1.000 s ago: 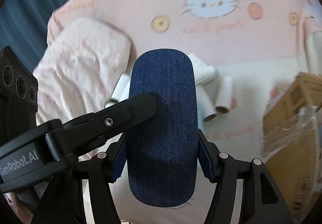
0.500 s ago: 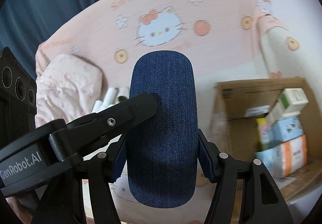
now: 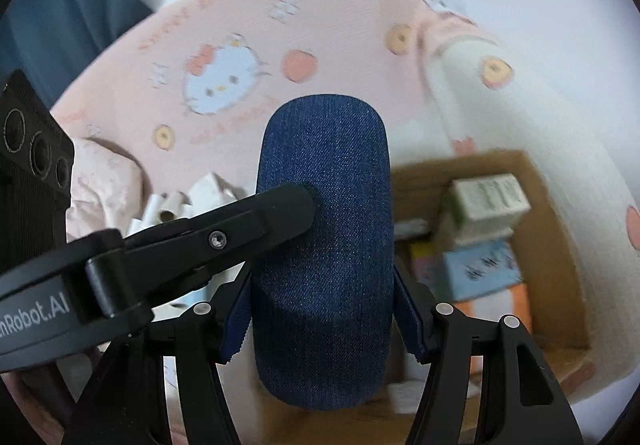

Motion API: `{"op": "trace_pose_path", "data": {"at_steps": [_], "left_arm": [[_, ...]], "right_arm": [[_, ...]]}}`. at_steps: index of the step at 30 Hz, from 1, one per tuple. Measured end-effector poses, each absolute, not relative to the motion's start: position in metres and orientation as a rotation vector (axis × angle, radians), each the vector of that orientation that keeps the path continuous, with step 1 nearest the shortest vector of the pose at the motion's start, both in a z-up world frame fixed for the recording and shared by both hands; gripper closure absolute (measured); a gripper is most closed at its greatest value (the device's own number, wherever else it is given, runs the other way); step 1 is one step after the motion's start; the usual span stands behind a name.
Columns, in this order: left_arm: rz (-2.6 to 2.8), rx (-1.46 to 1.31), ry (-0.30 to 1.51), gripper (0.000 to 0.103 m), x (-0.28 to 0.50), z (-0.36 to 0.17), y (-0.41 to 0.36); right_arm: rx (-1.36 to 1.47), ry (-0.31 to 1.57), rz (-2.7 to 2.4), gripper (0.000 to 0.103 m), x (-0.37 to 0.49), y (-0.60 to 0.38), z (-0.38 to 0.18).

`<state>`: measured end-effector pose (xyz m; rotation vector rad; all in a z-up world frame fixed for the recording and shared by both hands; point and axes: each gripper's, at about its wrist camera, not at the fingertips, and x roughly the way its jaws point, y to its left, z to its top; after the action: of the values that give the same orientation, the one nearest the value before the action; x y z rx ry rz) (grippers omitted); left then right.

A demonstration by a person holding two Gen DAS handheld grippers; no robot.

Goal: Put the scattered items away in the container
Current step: 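Carry the navy-blue case with both tools over the cardboard box, then lower the navy-blue case into the box beside the medicine boxes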

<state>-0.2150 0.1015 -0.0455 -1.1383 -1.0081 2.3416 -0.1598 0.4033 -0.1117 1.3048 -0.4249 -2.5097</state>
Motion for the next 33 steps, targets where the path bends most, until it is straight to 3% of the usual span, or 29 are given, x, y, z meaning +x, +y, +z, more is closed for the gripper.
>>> {"op": "trace_pose_path", "data": {"at_steps": [15,33], "left_arm": [[2.059,-1.297,-1.179,0.060,-0.277,-0.089,0.178],[1.868,-1.508,-1.198,0.062,-0.296,-0.146,0.206]], "right_arm": [[1.495,-0.331,-2.474,0.043,-0.178,0.498,-0.152],[1.708,-0.215,-2.317,0.043,-0.192,0.508,-0.203]]}}
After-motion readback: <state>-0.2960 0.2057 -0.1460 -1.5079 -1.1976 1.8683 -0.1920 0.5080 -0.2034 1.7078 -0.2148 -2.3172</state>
